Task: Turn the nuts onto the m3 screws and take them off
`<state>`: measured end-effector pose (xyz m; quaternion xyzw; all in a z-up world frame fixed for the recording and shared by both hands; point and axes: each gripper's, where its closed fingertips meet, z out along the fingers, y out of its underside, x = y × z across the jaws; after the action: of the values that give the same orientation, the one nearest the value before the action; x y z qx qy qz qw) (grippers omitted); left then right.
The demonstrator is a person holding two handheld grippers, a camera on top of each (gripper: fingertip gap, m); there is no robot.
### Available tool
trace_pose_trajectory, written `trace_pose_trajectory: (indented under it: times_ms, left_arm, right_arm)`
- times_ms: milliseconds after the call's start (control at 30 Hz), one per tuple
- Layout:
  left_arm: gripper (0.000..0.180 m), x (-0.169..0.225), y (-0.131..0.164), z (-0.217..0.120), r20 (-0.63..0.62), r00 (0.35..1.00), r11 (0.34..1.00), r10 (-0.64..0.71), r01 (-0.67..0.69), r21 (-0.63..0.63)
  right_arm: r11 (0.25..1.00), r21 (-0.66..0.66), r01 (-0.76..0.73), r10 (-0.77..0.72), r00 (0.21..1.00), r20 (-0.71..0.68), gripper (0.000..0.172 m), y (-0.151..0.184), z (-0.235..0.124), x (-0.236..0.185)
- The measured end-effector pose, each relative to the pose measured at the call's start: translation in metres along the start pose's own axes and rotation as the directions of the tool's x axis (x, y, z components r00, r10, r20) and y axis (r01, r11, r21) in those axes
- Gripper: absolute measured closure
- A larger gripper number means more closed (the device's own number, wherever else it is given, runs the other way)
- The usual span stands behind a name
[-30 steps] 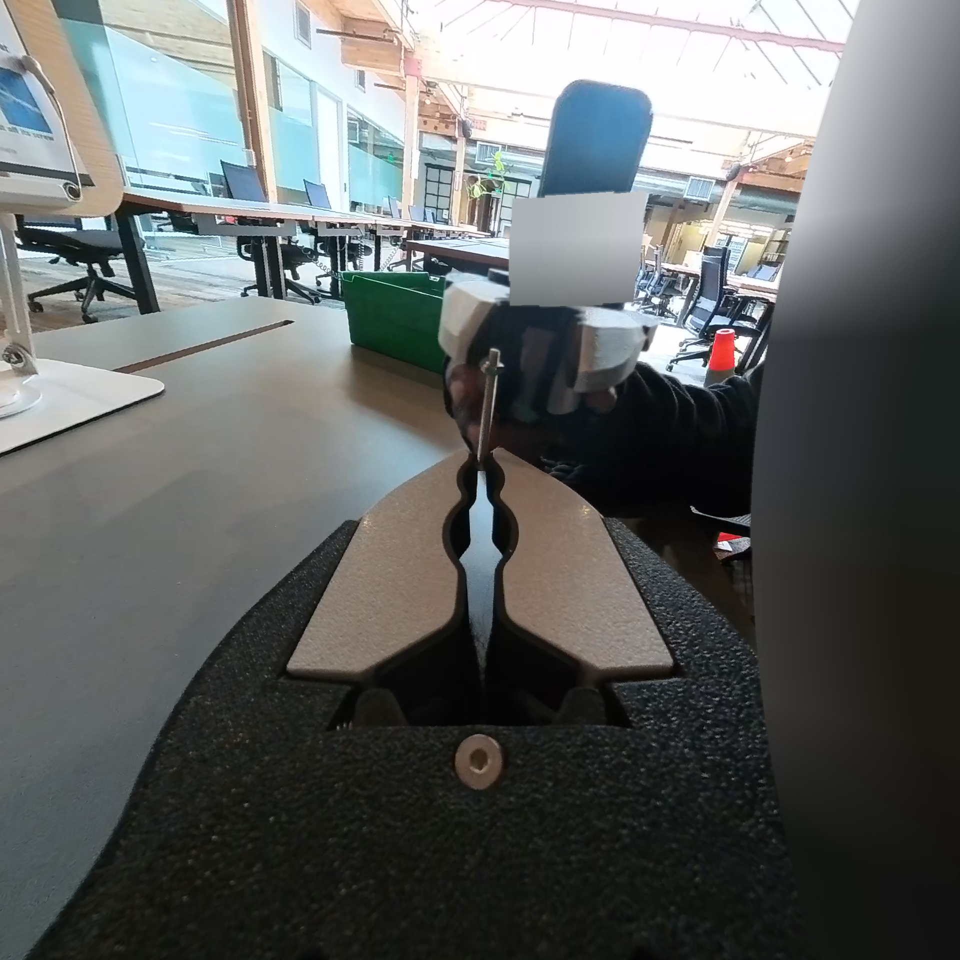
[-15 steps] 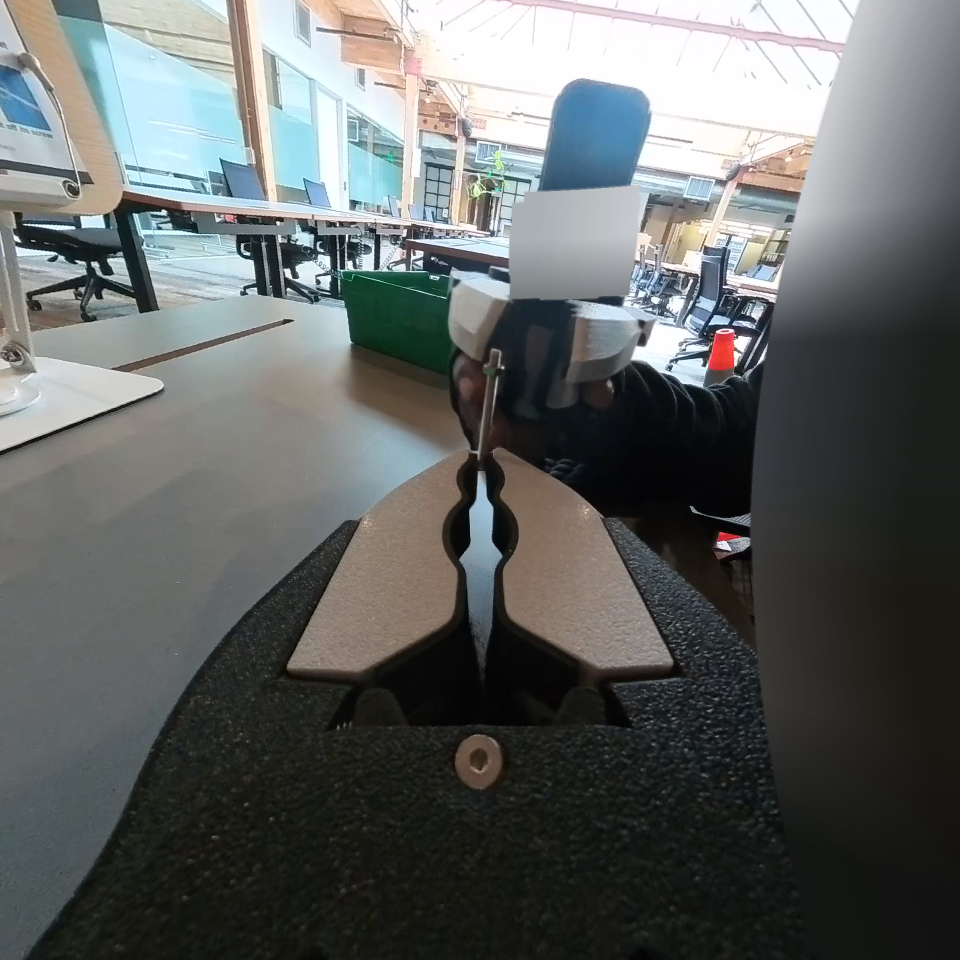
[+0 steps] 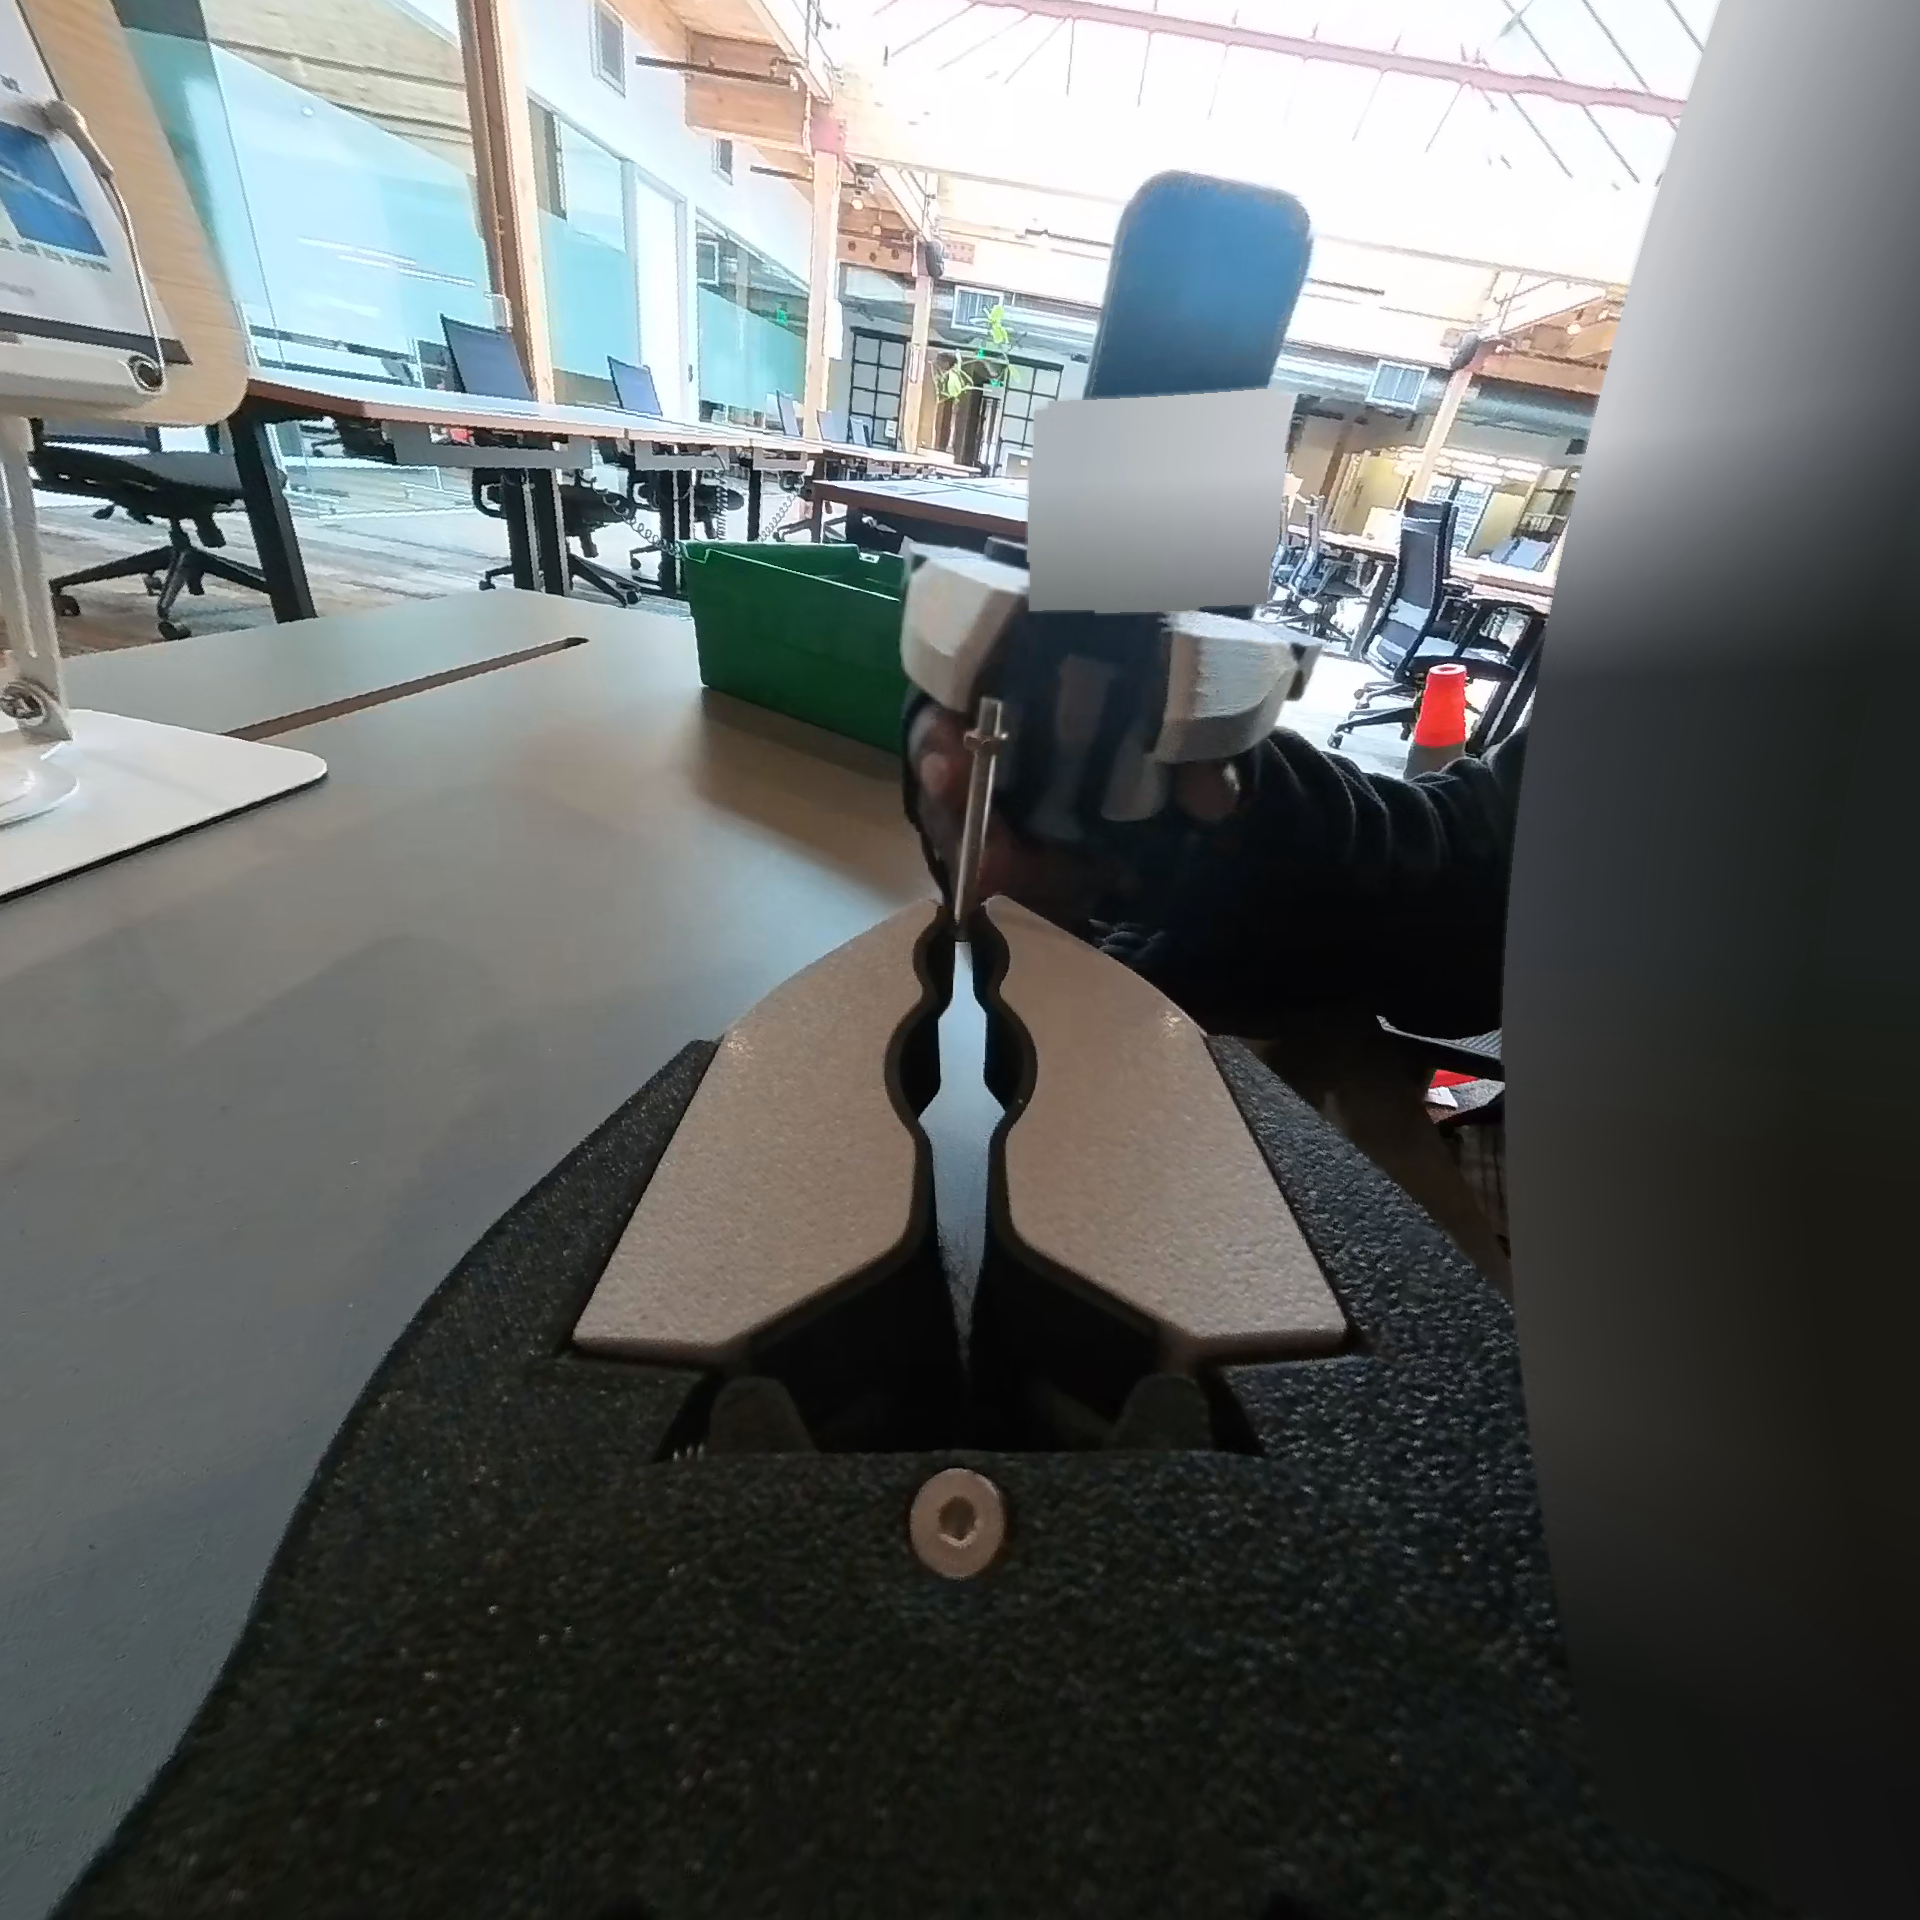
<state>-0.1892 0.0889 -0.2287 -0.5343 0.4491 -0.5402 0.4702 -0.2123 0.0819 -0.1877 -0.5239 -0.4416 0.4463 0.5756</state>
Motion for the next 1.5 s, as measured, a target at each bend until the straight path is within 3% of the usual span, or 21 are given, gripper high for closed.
trace_pose_trajectory:
  times_ms: [33,200,433,667,867,1500]
  left_arm:
    - [0.178,0.000,0.000,0.000,-0.001,1.000,1.000,0.000,0.000,-0.002]
    - [0.178,0.000,0.000,0.000,0.001,1.000,1.000,0.000,0.000,-0.001]
    - [0.178,0.000,-0.001,0.000,0.002,1.000,1.000,-0.001,0.001,0.004]
    - [0.178,0.000,0.000,0.000,0.002,1.000,1.000,0.004,-0.004,-0.001]
    - [0.178,-0.001,-0.001,-0.001,0.007,1.000,1.000,0.003,-0.003,0.007]
    - [0.178,-0.002,-0.001,-0.001,0.011,1.000,1.000,-0.005,0.005,0.005]
  right_arm:
    - [1.000,-0.001,-0.002,0.002,1.000,-0.005,0.143,0.001,0.002,0.001]
    - [0.999,-0.032,0.013,-0.012,1.000,0.023,0.136,0.008,0.011,-0.006]
    - [1.000,-0.018,0.014,-0.013,1.000,0.010,0.149,0.004,0.000,-0.004]
    - [1.000,-0.027,0.014,-0.013,1.000,0.015,0.132,0.007,0.013,-0.005]
    - [0.999,-0.018,0.033,-0.032,0.999,0.008,0.147,0.003,0.000,-0.005]
    - [1.000,0.022,0.008,-0.007,1.000,-0.018,0.143,-0.004,0.002,0.000]
